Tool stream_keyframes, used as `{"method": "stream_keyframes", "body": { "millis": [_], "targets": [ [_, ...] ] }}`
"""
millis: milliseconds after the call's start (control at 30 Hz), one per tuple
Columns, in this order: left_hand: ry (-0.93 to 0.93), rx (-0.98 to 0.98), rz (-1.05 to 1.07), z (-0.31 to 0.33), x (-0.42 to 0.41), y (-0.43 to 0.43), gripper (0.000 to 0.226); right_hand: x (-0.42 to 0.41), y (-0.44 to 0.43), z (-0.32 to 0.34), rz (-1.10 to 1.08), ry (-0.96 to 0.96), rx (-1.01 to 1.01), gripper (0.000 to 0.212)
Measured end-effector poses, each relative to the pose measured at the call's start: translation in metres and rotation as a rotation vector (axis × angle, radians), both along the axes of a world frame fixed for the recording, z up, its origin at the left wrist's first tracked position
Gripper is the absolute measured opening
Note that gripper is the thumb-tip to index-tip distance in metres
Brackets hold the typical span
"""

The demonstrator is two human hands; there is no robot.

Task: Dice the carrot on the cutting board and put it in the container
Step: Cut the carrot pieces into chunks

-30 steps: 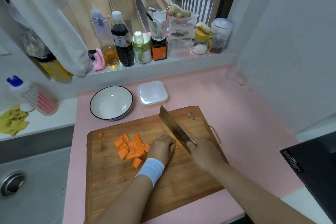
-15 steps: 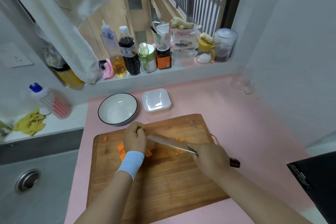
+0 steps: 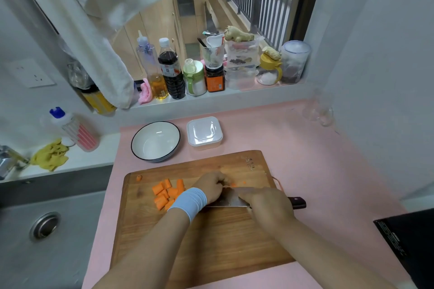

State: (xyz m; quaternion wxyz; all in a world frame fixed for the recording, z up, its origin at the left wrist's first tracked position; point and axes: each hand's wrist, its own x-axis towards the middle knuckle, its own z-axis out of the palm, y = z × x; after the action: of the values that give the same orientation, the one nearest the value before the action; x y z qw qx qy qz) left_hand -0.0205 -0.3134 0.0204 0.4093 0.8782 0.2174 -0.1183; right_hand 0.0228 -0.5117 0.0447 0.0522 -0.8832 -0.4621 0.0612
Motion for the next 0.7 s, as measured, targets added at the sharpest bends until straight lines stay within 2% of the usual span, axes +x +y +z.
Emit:
{"method": "stream_keyframes", "body": {
  "millis": [100, 267, 367, 433, 533, 600, 700],
  "targets": [
    [-0.08, 0.008, 0.151, -0.002, -0.006, 0.014, 0.041, -0.001, 0.0, 0.003, -0.008, 0.045, -0.022, 0.022],
    [-0.344, 0.115, 0.556, 0.0, -0.03, 0.051, 0.038, -0.003, 0.008, 0.009, -0.104, 0.126, -0.024, 0.024],
    [-0.294, 0.158, 0.698, 0.003, -0.05, 0.065, 0.033, -0.009, 0.019, 0.008, -0.25, 0.276, 0.021, 0.027],
    [-0.145, 0.218, 0.586, 0.0, -0.063, 0.065, 0.03, -0.018, 0.029, 0.007, -0.34, 0.41, 0.035, 0.023],
    [-0.092, 0.206, 0.287, -0.013, -0.08, 0.067, 0.038, -0.036, 0.049, 0.006, -0.422, 0.547, 0.055, 0.022],
    [-0.046, 0.386, 0.061, -0.024, -0.085, 0.072, 0.034, -0.047, 0.06, 0.002, -0.475, 0.618, 0.087, 0.027],
    [-0.013, 0.62, -0.164, -0.029, -0.084, 0.07, 0.045, -0.059, 0.071, -0.006, -0.549, 0.701, 0.146, 0.03]
  ]
}}
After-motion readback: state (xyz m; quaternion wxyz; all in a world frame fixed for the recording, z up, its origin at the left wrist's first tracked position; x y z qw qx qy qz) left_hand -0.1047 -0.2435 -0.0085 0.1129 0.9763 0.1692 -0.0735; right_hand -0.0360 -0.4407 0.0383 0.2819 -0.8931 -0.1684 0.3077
